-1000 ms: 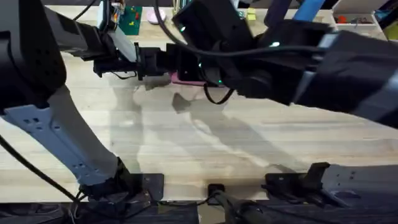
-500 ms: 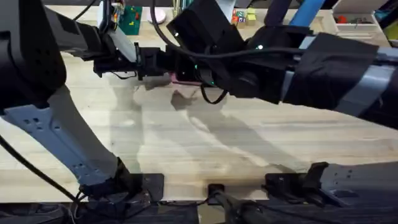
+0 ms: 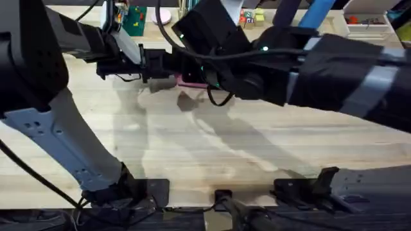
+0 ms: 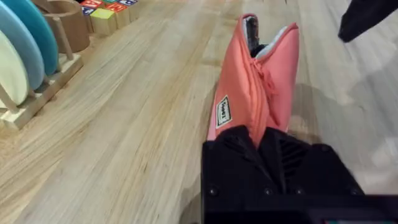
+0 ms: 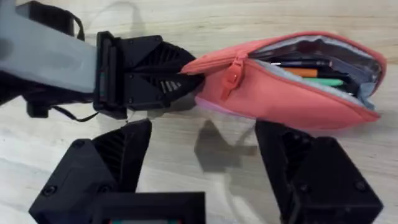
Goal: Unzip the bag, pick up the pens from the table one at a time and place them inside, then zip the bag closed.
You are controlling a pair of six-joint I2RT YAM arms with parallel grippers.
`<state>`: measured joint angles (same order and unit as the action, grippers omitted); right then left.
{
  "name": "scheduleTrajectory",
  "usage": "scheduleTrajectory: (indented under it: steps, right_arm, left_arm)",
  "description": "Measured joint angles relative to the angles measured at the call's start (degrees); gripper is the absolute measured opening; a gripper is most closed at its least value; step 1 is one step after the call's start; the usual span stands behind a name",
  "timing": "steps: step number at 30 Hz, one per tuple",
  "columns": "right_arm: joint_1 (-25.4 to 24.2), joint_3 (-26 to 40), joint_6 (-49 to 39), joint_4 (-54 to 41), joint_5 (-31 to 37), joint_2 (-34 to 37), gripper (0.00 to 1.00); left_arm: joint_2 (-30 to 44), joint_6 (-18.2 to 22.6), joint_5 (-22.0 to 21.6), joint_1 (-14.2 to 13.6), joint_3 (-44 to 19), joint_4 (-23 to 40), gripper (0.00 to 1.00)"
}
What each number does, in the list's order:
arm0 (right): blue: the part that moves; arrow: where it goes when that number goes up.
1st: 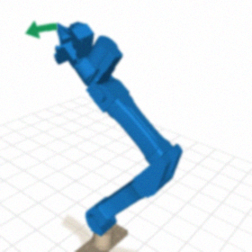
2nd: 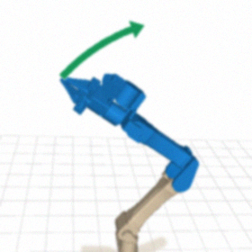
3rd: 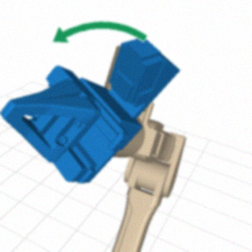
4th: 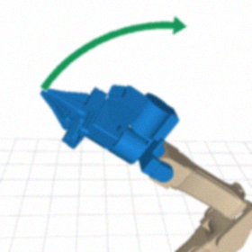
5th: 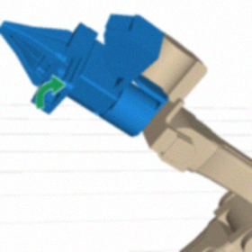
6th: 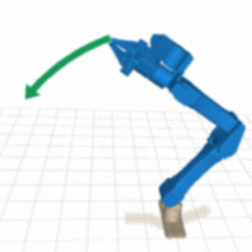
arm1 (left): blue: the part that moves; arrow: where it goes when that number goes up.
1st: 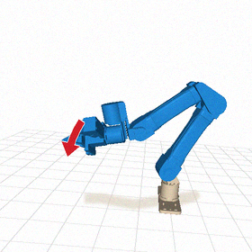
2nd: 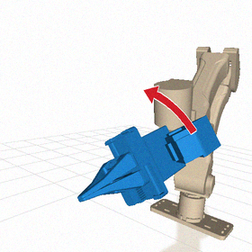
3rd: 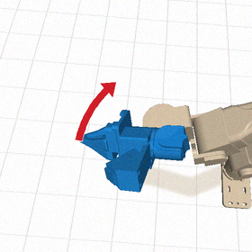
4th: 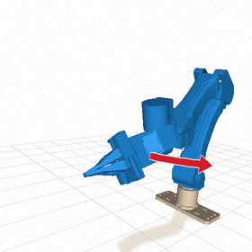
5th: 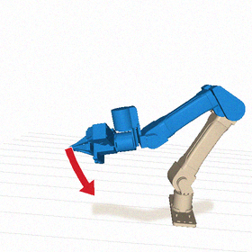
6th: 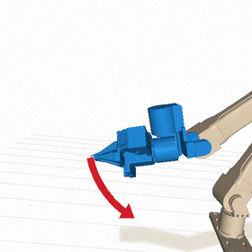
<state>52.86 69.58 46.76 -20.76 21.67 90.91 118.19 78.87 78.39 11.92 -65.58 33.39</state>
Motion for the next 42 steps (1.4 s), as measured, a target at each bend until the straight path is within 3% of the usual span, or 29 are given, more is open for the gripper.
scheduleTrajectory:
  steps: [24,28,35,42]
  right_arm:
    - [-3.9,0.0,0.0,11.6,0.1,10.9,0.994]
    - [-4.8,0.0,0.2,12.1,0.0,11.5,0.936]
    - [-5.9,0.0,0.4,13.2,-0.2,12.4,0.919]
    - [-6.1,0.0,0.4,13.7,-0.1,13.4,0.773]
  left_arm:
    - [0.0,0.0,0.0,0.0,0.0,0.0,0.041]
    - [0.0,0.0,0.0,0.0,0.0,0.0,0.041]
    - [0.0,0.0,0.0,0.0,0.0,0.0,0.041]
    - [0.0,0.0,-0.2,0.0,0.0,-0.2,0.041]
